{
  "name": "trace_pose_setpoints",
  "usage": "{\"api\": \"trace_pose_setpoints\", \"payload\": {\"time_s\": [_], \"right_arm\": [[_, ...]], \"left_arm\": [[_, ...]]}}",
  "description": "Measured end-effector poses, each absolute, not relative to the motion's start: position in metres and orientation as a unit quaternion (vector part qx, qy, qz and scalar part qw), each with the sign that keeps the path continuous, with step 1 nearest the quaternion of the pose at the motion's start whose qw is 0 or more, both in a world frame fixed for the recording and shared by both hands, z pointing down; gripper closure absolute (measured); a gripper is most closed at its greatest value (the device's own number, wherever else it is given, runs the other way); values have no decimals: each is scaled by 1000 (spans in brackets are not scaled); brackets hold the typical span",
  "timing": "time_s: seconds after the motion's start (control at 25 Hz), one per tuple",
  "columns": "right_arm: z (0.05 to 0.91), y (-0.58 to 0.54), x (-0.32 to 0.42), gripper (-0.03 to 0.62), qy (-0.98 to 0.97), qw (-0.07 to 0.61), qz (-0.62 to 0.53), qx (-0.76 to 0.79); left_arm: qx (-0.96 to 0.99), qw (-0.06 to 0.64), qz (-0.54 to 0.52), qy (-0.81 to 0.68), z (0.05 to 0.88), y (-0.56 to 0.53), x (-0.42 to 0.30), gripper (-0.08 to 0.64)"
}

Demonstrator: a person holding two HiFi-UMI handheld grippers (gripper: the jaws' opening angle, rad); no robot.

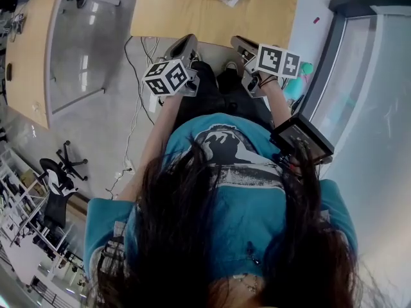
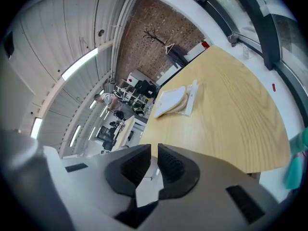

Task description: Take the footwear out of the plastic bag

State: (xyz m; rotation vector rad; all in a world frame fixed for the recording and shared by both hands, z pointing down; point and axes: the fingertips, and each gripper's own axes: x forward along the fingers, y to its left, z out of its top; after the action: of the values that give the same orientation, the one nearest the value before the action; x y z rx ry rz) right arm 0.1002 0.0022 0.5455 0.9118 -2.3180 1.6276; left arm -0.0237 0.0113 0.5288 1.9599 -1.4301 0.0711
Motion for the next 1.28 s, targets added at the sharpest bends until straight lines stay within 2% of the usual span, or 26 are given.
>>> {"api": "trace_pose_setpoints", "payload": {"time_s": [0.44, 0.68, 1.04, 1.28], "right_arm": [[532, 17, 73, 540, -763, 30, 550, 337], [531, 42, 51, 540, -754, 4, 564, 336], [518, 144, -28, 540, -762, 12, 556, 332], [513, 204, -52, 540, -765, 22, 549, 336]], "left_arm": [[780, 343, 43, -522, 509, 39, -46, 559], [819, 302, 63, -483, 494, 69, -50, 560], [838, 283, 73, -461, 487, 160, -123, 558], [848, 292, 63, -439, 491, 206, -134, 559]]}}
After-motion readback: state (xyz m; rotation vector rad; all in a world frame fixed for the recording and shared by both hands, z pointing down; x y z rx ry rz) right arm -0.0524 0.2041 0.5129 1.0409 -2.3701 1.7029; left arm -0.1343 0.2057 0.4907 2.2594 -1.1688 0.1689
